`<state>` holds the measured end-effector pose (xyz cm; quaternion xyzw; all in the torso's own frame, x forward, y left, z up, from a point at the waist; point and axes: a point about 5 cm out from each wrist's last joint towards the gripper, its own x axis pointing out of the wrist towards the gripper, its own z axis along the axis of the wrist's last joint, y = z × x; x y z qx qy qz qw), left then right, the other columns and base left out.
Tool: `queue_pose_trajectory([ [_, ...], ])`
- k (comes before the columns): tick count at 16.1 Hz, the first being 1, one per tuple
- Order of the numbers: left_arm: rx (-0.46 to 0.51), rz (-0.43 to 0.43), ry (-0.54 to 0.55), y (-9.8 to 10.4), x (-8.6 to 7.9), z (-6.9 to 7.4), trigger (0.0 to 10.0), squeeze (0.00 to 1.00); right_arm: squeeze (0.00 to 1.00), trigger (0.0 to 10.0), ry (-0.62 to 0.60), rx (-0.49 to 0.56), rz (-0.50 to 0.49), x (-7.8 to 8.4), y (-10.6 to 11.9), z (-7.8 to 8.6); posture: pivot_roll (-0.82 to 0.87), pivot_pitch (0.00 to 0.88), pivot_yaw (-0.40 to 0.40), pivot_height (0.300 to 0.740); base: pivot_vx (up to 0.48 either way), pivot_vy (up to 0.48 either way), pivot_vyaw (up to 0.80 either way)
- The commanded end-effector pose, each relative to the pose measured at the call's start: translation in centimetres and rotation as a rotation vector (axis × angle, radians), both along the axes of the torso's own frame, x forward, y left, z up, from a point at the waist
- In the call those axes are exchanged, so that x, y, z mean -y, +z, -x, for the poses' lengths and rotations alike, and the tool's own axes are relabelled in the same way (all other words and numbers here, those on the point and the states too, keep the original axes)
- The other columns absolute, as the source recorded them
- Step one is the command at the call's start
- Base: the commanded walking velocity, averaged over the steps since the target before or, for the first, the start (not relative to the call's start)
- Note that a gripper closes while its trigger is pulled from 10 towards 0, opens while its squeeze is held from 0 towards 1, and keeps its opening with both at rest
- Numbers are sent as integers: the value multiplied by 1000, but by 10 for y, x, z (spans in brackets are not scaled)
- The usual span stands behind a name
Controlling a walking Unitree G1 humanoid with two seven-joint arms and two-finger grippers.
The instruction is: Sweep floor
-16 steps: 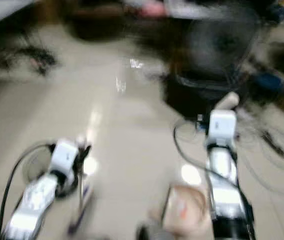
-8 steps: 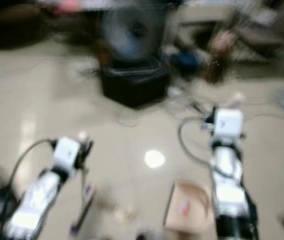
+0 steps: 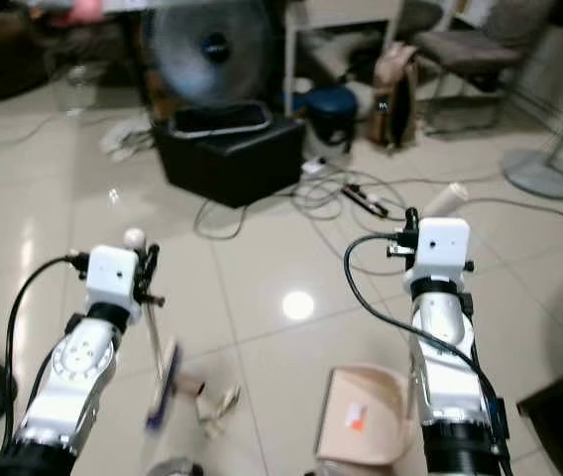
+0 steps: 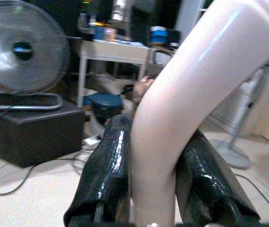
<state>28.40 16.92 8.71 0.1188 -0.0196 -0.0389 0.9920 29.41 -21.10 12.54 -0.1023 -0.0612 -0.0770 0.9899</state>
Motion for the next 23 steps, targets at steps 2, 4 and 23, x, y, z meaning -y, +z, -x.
queue_pose_trajectory([
  [2,86,-11,37,16,-5,-3,10000,0,0,10000,43,35,3,-10,10,-5,-15,61,30,740,0,0,800],
  [4,97,3,28,18,1,-3,10000,0,0,10000,71,39,22,-12,11,-5,-15,58,31,740,321,0,800],
  [23,42,23,-116,10,25,-11,10000,0,0,10000,-54,4,-162,8,-8,7,-25,63,49,740,197,0,136],
])
